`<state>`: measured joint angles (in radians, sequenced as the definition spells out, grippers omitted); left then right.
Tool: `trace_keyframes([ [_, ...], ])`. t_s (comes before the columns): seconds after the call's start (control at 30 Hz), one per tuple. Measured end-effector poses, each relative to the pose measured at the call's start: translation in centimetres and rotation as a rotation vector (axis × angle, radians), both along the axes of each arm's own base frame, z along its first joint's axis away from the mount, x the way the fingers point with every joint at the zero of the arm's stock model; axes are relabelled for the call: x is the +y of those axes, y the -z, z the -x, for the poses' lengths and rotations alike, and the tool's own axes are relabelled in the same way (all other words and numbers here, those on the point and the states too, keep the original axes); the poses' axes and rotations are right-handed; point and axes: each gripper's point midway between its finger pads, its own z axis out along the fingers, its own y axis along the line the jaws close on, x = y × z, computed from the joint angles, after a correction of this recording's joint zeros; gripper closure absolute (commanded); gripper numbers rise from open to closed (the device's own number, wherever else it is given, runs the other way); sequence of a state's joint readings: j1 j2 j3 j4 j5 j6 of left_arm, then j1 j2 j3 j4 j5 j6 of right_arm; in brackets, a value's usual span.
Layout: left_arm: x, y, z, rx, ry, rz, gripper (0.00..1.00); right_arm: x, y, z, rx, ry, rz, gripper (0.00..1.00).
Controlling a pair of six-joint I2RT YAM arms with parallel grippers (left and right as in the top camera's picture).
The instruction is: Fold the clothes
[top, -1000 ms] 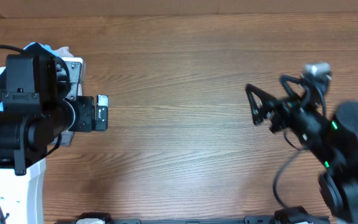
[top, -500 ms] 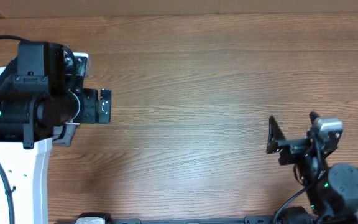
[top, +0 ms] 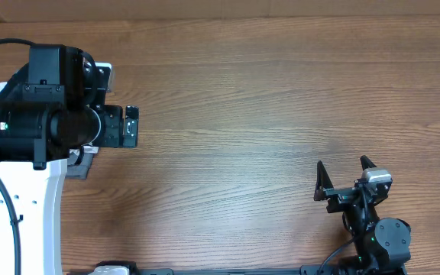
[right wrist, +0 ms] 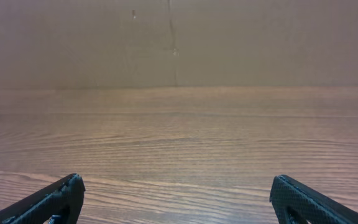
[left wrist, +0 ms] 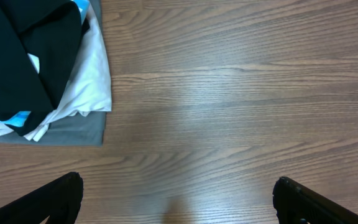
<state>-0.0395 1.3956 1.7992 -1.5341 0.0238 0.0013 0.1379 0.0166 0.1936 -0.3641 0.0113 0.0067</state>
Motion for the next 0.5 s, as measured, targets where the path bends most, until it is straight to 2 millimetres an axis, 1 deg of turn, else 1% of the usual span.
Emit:
trace_keyframes([
  [0.13, 0.0, 0.0, 0.0, 0.0, 0.001, 0.0, 0.0, 0.2, 0.8, -0.4, -0.007, -0.008, -0.002, 0.0],
  [0.3, 0.0, 0.0, 0.0, 0.0, 0.0, 0.0, 0.0, 0.4, 2.9, -0.7, 0.032, -0.015, 0.002, 0.0],
  [0.37, 0.0, 0.0, 0.0, 0.0, 0.0, 0.0, 0.0, 0.4, 3.2, -0.7, 0.037, -0.018, 0.002, 0.0],
  [0.5, 0.0, 0.0, 0.0, 0.0, 0.0, 0.0, 0.0, 0.5, 3.2, -0.7, 0.033, -0.025, 0.001, 0.0],
])
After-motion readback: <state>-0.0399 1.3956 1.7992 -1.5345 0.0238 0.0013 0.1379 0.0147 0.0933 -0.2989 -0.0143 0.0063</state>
